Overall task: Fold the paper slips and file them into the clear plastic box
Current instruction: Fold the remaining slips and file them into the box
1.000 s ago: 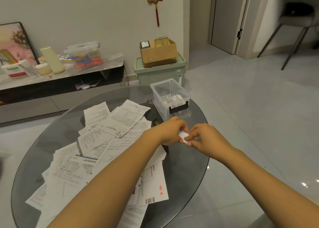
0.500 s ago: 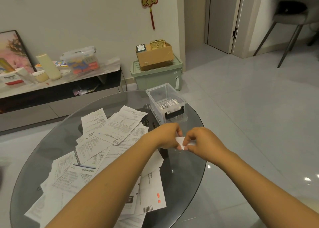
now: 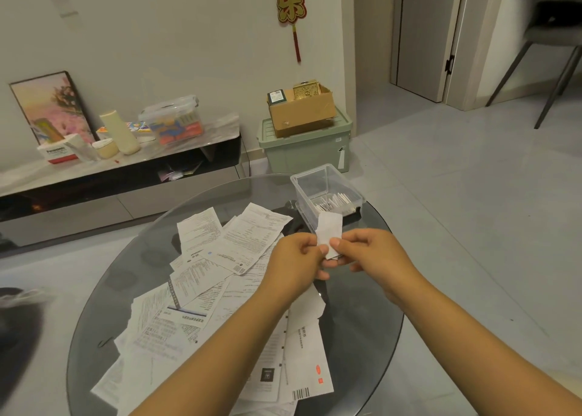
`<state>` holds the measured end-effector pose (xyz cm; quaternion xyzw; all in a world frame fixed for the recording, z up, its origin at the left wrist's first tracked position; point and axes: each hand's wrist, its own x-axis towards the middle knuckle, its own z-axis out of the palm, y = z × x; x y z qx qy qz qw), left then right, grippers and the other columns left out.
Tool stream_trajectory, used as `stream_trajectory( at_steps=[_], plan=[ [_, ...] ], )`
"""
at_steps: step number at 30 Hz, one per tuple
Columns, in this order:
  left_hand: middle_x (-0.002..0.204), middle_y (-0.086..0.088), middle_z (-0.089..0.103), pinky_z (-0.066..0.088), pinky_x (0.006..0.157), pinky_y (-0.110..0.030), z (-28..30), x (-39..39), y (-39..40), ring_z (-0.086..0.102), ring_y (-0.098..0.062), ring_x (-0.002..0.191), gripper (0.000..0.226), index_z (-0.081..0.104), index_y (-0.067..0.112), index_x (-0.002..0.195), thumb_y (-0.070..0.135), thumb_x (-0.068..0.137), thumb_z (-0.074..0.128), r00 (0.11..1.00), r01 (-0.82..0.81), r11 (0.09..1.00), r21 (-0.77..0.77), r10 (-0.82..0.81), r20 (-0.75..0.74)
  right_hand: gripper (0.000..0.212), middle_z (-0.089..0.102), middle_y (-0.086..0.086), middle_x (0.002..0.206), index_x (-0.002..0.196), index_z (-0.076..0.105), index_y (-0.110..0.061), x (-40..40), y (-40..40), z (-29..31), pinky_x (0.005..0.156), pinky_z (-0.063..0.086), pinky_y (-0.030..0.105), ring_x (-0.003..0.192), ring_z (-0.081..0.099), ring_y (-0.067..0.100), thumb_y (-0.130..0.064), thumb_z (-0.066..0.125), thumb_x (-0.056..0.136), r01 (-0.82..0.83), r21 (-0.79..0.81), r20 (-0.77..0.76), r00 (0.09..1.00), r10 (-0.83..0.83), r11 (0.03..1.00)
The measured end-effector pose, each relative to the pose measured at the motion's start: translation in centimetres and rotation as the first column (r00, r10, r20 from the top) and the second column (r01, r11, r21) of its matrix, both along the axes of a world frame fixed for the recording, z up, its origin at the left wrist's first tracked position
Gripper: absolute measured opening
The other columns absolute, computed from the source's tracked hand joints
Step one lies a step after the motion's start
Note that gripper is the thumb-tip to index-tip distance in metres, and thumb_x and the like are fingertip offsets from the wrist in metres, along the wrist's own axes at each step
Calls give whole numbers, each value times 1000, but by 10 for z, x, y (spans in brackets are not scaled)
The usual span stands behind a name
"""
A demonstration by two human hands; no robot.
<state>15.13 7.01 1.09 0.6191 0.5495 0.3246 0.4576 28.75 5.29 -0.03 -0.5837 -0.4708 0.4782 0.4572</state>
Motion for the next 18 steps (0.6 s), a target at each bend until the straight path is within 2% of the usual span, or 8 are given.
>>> stream_trajectory(
  at_steps=[3, 5, 8, 10, 13, 15, 18],
  plan=[
    [77, -5, 70, 49, 50, -22, 6, -8, 0, 69, -11, 65, 5, 56, 16, 89, 14, 90, 61, 997, -60, 995, 74, 63, -42, 10, 71, 3, 81, 89, 69, -12, -6, 1, 6, 52, 46, 13, 67, 65, 12, -19, 61, 89, 7, 4, -28, 1000, -7, 1000],
    [80, 4, 69, 44, 58, -19, 8, -14, 3, 65, -7, 70, 8, 62, 20, 83, 22, 84, 69, 989, -100, 985, 140, 113, -94, 11, 68, 1, 79, 93, 67, -13, -10, 4, 8, 48, 44, 10, 62, 60, 9, -18, 57, 91, 1, 2, -31, 1000, -1, 1000],
    [80, 14, 67, 46, 65, -19, 13, -23, 8, 61, -3, 74, 13, 66, 24, 93, 26, 81, 72, 996, -90, 995, 36, 89, 18, 14, 64, 4, 80, 97, 67, -16, -14, 8, 10, 47, 42, 9, 56, 52, 7, -17, 53, 94, -15, 4, -22, 1000, 15, 1000],
    [68, 15, 66, 45, 59, -17, 17, -25, 11, 60, 0, 64, 12, 68, 20, 94, 25, 83, 70, 999, -37, 999, -11, 37, 37, 16, 63, 5, 78, 100, 69, -14, -16, 10, 10, 49, 42, 10, 55, 49, 5, -15, 54, 93, -30, 20, -27, 999, 30, 999],
    [64, 10, 68, 48, 53, -15, 19, -24, 16, 64, -2, 59, 1, 68, 20, 85, 20, 85, 68, 987, -110, 994, 9, 108, 116, 19, 65, 0, 72, 106, 69, -14, -21, 15, 11, 51, 43, 10, 53, 53, 1, -13, 59, 90, 15, 58, -90, 996, -10, 998],
    [69, 2, 72, 53, 59, -17, 20, -22, 19, 68, -8, 64, 5, 69, 16, 89, 17, 85, 68, 958, -159, 987, -28, 161, 239, 22, 66, -1, 68, 109, 68, -14, -23, 17, 13, 50, 42, 9, 52, 55, -2, -12, 61, 89, 93, 88, -150, 986, -79, 992],
    [72, -6, 73, 57, 66, -22, 23, -15, 24, 71, -15, 69, 11, 70, 10, 92, 18, 85, 68, 921, -181, 982, -63, 191, 339, 22, 65, 4, 66, 111, 68, -17, -26, 22, 17, 48, 39, 5, 50, 55, -2, -15, 58, 91, 178, 140, -135, 978, -159, 974]
  ],
)
